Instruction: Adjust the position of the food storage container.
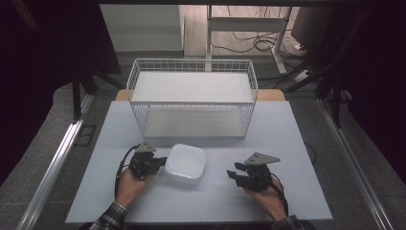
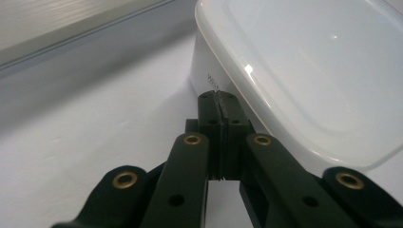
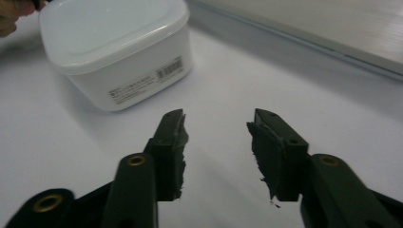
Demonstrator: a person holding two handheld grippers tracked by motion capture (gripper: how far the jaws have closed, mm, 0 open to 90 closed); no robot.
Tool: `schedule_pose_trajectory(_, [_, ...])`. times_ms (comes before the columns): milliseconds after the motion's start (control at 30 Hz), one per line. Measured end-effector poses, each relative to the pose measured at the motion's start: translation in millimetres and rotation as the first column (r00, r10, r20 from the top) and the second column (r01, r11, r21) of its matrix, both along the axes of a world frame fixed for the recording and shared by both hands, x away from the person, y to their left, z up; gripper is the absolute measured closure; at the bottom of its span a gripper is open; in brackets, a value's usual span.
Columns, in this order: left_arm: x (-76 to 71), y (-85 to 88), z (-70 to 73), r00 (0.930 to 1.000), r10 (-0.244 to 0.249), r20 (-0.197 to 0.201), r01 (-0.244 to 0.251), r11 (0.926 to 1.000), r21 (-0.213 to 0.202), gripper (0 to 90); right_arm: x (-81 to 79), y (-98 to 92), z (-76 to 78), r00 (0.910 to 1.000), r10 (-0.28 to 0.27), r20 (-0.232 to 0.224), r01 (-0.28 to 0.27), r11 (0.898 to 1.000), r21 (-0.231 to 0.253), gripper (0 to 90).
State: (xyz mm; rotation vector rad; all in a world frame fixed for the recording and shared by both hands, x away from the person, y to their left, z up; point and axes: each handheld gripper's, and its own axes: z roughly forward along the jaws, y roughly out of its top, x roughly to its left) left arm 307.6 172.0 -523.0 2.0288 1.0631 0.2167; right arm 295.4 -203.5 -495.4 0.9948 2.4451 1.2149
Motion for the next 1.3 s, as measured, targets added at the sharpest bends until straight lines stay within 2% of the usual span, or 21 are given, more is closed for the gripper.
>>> schedule_pose_trajectory(67, [-1.6, -3.1, -0.1, 0.9999, -0.009, -0.004, 0.009, 0.9999, -0.007, 90.0, 1.5, 1.4, 0.2, 0.9999, 0.007, -0.012, -0.007, 1.000, -0.001, 63.0])
schedule_pose_trajectory(100, [-3.5, -6.1, 0.1, 0.9998, -0.017, -0.007, 0.017, 0.9998, -0.010, 90.0, 5.0, 4.3, 0.9, 0.9994, 0.019, -0.030, -0.019, 1.000, 0.004, 69.5])
schedule_pose_trajectory(133, [-3.5, -6.1, 0.1, 0.9998, -0.017, -0.007, 0.017, 0.9998, -0.010, 90.0, 5.0, 4.3, 0.9, 0.9994, 0.019, -0.030, -0.019, 1.000, 0.004, 69.5])
schedule_pose_trajectory(167, [-5.6, -8.6, 0.7, 0.9996, -0.027, -0.012, 0.027, 0.9995, -0.014, 90.0, 7.7, 7.1, 1.8, 0.9990, 0.030, -0.034, -0.030, 1.000, 0.000, 75.4])
schedule_pose_trajectory(333, [-11.7, -18.2, 1.8, 0.9985, -0.052, -0.017, 0.051, 0.9985, -0.019, 90.0, 13.6, 17.2, 1.1, 0.9962, 0.076, -0.042, -0.077, 0.997, -0.027, 84.0])
schedule_pose_trajectory(600, [-18.6, -29.2, 2.8, 0.9962, -0.086, -0.013, 0.086, 0.9960, -0.026, 90.0, 20.4, 24.5, -0.6, 0.9947, 0.090, -0.049, -0.092, 0.995, -0.036, 85.3])
schedule_pose_trajectory(700, [-19.6, -31.6, 3.2, 0.9960, -0.090, -0.005, 0.090, 0.9960, -0.004, 90.0, 19.7, 23.9, -0.7, 0.9954, 0.082, -0.049, -0.084, 0.996, -0.042, 85.0])
schedule_pose_trajectory(733, [-19.9, -30.9, 3.8, 0.9961, -0.088, -0.002, 0.088, 0.9961, 0.001, 89.9, 19.5, 23.0, -0.6, 0.9956, 0.079, -0.049, -0.081, 0.996, -0.042, 84.1])
schedule_pose_trajectory(833, [-22.7, -24.1, 7.1, 0.9971, -0.071, 0.027, 0.070, 0.9970, 0.031, 77.2, 17.7, 18.0, -0.8, 0.9970, 0.067, -0.039, -0.069, 0.997, -0.047, 72.6])
schedule_pose_trajectory(867, [-22.7, -24.1, 7.1, 0.9971, -0.071, 0.027, 0.070, 0.9970, 0.031, 71.7, 17.7, 18.0, -0.8, 0.9970, 0.067, -0.039, -0.069, 0.997, -0.047, 72.6])
schedule_pose_trajectory(900, [-23.7, -22.1, 7.7, 0.9971, -0.070, 0.030, 0.069, 0.9971, 0.034, 66.6, 15.6, 14.7, -1.0, 0.9977, 0.061, -0.030, -0.063, 0.997, -0.055, 65.1])
schedule_pose_trajectory(967, [-25.9, -18.2, 8.3, 0.9970, -0.067, 0.040, 0.066, 0.9973, 0.032, 55.6, 14.7, 13.1, -1.1, 0.9980, 0.059, -0.022, -0.060, 0.996, -0.063, 61.7])
schedule_pose_trajectory(1000, [-27.0, -16.6, 8.4, 0.9968, -0.068, 0.042, 0.067, 0.9973, 0.029, 50.0, 12.4, 10.1, -1.3, 0.9986, 0.052, -0.010, -0.052, 0.996, -0.066, 54.3])
schedule_pose_trajectory(1067, [-30.0, -13.8, 8.2, 0.9961, -0.070, 0.053, 0.069, 0.9972, 0.028, 42.0, 11.2, 8.5, -1.2, 0.9988, 0.049, -0.006, -0.049, 0.997, -0.064, 51.1])
schedule_pose_trajectory(1100, [-31.6, -13.1, 8.1, 0.9960, -0.071, 0.054, 0.070, 0.9971, 0.028, 42.0, 10.2, 6.9, -1.1, 0.9988, 0.049, -0.001, -0.049, 0.997, -0.067, 47.6])
schedule_pose_trajectory(1167, [-34.8, -11.2, 6.9, 0.9952, -0.076, 0.061, 0.074, 0.9965, 0.038, 33.3, 8.0, 4.6, -1.1, 0.9987, 0.050, 0.015, -0.049, 0.996, -0.072, 40.3])
schedule_pose_trajectory(1233, [-37.5, -8.6, 4.4, 0.9950, -0.077, 0.064, 0.075, 0.9964, 0.039, 27.3, 4.8, 2.3, -1.3, 0.9975, 0.058, 0.040, -0.054, 0.995, -0.082, 32.1])
schedule_pose_trajectory(1267, [-39.7, -5.7, 2.3, 0.9956, -0.074, 0.057, 0.073, 0.9969, 0.029, 22.2, 2.1, -0.1, -2.0, 0.9960, 0.059, 0.067, -0.052, 0.994, -0.096, 25.5])
schedule_pose_trajectory(1300, [-39.7, -5.7, 2.3, 0.9956, -0.074, 0.057, 0.073, 0.9969, 0.029, 19.4, 2.1, -0.1, -2.0, 0.9960, 0.059, 0.067, -0.052, 0.994, -0.096, 25.5])
